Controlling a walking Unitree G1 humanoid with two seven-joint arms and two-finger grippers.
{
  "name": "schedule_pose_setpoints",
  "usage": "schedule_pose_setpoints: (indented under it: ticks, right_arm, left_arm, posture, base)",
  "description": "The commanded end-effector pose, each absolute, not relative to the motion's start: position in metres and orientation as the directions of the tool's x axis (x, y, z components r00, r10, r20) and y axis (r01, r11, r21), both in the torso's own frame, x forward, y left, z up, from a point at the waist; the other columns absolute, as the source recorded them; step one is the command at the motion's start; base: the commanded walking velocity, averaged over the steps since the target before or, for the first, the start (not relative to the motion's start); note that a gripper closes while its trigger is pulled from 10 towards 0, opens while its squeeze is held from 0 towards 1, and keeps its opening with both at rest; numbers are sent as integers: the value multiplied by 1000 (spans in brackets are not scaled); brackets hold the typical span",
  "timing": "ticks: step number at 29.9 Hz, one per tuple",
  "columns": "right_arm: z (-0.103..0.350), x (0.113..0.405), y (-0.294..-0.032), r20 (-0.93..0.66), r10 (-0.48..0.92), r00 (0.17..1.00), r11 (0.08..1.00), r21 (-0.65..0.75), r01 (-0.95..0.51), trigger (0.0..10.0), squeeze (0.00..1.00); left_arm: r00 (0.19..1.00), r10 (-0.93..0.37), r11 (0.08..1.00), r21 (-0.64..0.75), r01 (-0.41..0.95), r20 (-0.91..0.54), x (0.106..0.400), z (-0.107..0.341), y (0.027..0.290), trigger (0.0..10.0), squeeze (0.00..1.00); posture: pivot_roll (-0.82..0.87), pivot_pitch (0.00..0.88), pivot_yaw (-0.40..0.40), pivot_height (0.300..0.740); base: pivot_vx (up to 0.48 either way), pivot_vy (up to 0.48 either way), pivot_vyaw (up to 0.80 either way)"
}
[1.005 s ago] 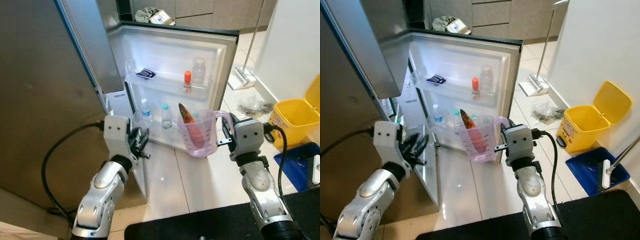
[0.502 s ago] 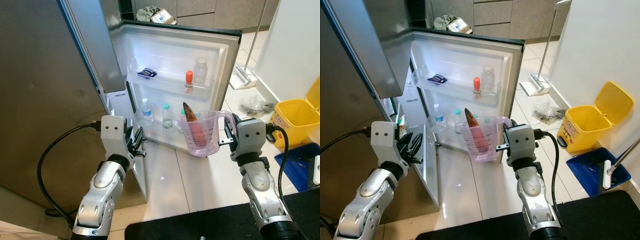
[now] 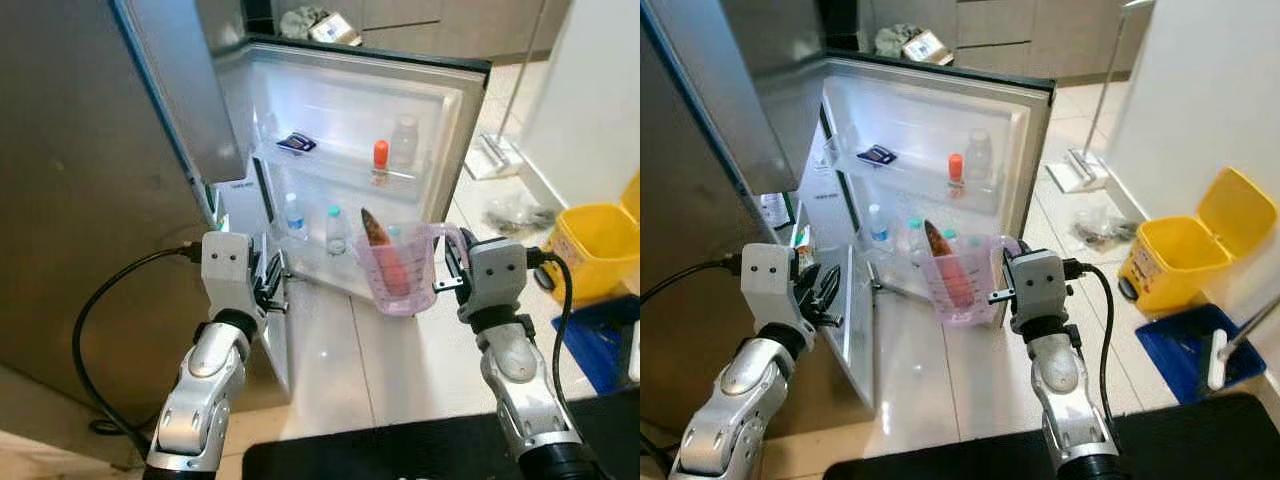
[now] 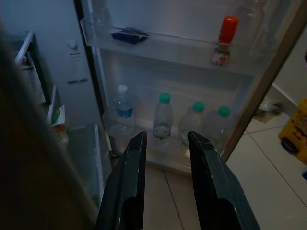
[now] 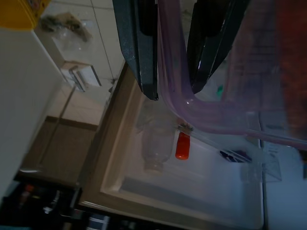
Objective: Restocking fridge
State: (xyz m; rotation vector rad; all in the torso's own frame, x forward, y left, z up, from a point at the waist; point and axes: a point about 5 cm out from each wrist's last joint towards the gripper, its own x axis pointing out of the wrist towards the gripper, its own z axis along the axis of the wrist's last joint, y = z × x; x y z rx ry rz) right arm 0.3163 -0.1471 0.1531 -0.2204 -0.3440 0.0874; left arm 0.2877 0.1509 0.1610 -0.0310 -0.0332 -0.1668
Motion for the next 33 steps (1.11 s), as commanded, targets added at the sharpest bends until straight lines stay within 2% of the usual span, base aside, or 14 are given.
schedule_pose_setpoints:
  ticks: [1,5,11,13,33]
  right_arm:
    - [152,316,-151,318,104,942,971,-236,-28,10000,0]
    - [150,316,-152,305,103,947,970,-242,-27,10000,0]
    - [148,317,-153,290,97,952,967,-254,-21,10000,0]
    - [148,317,-153,288,96,953,968,-251,-22,10000,0]
    - [147,317,-153,276,100,956,972,-232,-34,10000,0]
  left_arm:
    - [985,-169,985,-21,170,35,288,160,148,10000,0]
    - [986,-165,986,-18,165,33,289,159,149,10000,0]
    - [987,-157,987,-17,158,29,290,158,150,10000,0]
    - [988,-153,988,-17,154,26,290,158,151,10000,0]
    - [991,-135,991,-12,135,15,293,157,152,10000,0]
  posture:
    - [-79,144,26,740]
    - [-78,146,27,740]
    - [-78,147,28,740]
    - [-78,146,28,740]
    - [-79,142,30,740]
  base:
    - [0,-454,0]
    - [0,-415,105]
    - [0,-302,751]
    - [0,0,638]
    - [0,0,0]
